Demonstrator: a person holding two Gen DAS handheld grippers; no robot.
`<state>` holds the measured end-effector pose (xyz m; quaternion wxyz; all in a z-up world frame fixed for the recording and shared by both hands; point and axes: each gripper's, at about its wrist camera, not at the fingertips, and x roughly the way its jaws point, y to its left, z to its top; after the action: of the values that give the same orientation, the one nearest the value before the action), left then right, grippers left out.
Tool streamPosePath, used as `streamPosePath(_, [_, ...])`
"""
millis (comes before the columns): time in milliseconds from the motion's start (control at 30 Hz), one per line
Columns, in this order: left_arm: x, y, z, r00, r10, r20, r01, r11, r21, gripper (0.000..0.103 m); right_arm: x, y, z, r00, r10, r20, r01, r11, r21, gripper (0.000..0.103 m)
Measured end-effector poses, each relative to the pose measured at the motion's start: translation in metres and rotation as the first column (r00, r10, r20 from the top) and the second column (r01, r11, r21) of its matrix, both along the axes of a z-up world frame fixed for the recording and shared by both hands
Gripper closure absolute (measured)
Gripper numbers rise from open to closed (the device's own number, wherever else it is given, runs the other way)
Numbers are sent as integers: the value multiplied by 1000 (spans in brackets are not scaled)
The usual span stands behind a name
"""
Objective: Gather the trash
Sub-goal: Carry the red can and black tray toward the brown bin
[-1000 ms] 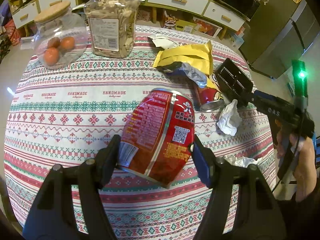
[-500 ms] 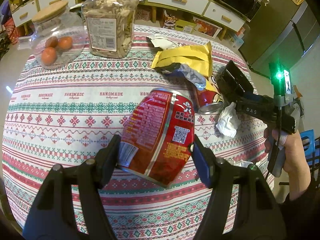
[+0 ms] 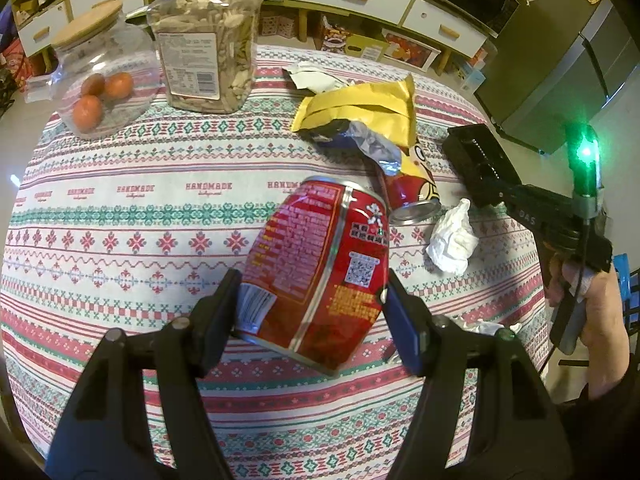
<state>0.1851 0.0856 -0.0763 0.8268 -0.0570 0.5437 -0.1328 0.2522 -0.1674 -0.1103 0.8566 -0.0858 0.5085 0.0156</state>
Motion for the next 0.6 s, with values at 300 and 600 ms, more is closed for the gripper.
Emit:
streamPosePath(300, [0,-15,6,1000,-5,9,5,1000,-31,34,-13,-23,18,1000,-18,23,16,996,83,87])
streamPosePath(600, [1,-29,11,1000,-22,14,23,998,-55,34,5,-31,6,999,1,34,-4,997,83,13])
